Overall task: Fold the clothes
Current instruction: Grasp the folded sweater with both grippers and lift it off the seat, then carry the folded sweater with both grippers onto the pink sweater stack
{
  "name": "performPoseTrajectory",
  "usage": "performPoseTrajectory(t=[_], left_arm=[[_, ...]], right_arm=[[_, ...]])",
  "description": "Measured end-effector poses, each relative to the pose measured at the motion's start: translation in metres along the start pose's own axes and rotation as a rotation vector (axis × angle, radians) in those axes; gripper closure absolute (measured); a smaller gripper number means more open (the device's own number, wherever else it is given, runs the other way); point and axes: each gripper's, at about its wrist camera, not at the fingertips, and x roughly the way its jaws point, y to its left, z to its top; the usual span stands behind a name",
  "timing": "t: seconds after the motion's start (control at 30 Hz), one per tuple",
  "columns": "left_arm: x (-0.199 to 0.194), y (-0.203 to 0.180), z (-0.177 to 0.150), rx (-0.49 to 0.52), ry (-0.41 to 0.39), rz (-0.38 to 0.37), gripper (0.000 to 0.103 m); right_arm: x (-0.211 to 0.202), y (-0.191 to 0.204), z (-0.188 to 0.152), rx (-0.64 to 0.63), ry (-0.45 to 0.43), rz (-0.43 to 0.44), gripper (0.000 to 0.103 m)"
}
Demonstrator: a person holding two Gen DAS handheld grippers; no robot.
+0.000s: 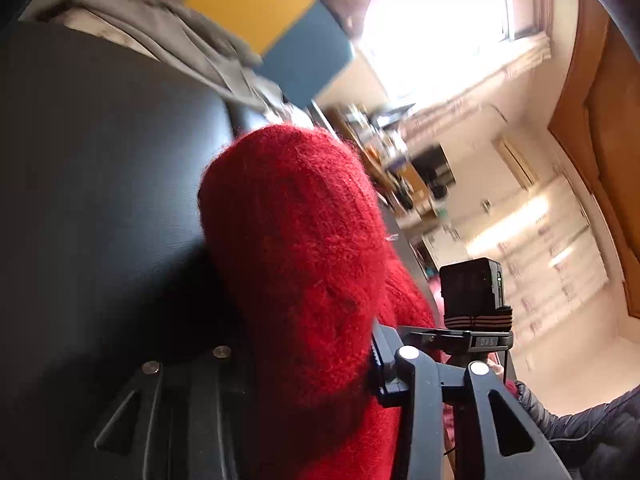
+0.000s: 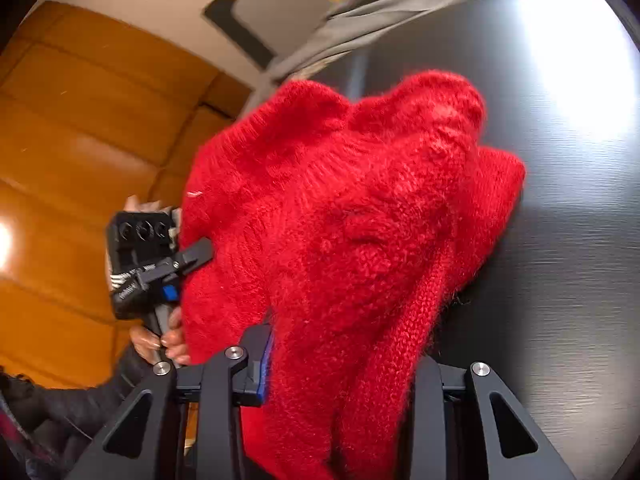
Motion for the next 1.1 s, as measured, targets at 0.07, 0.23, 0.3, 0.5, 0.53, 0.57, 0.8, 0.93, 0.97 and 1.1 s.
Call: performPoseTrajectory(t=[0.07,0.23,0.3,0.5,0.53,0.57,0.8,0.93,0.97,1.1], left_arm=[[-0.05,0.0,-0.007,0.011,-0.072,0.049,0.063],[-0.19,-0.008,-0.012,0.045,-0.303,0.175,0.063],[-0.252,-0.019,-0.007,0.083,-0.409,0.252,0.063],[-0.409,-0.035,0.025,0.101,-0.689,0.405,0.062],[-0.434,-0.037,0.031,0.094,-0.735,0.425,0.062],[-0.456,-0.035,0.036,0.066,-0.779,0.437,0.062],[-0.506,0.112,0.035,-0.379,-0.805,0.549,0.061],[-0.525,0.188,0.021,-0.545,-0.904,0.443,0.061],[-0.529,0.188,0.024,-0.536,-0.911,0.456,0.061],[-0.533,0.188,0.037,-0.509,-0.825,0.459,0.06]], right_arm=[[0.022,0.025,0.001,-0.044,0.018,0.06,0.066],[0.102,0.115,0.017,-0.166,0.093,0.237,0.066],[0.135,0.166,0.032,-0.233,0.115,0.32,0.066],[0.213,0.343,0.092,-0.487,0.158,0.499,0.066],[0.225,0.375,0.104,-0.534,0.161,0.521,0.066],[0.235,0.406,0.114,-0.576,0.165,0.538,0.066],[0.355,0.549,0.158,-0.791,0.292,0.461,0.066],[0.481,0.532,0.161,-0.732,0.438,0.24,0.059],[0.51,0.524,0.162,-0.701,0.469,0.196,0.055],[0.521,0.522,0.165,-0.615,0.44,0.321,0.055]])
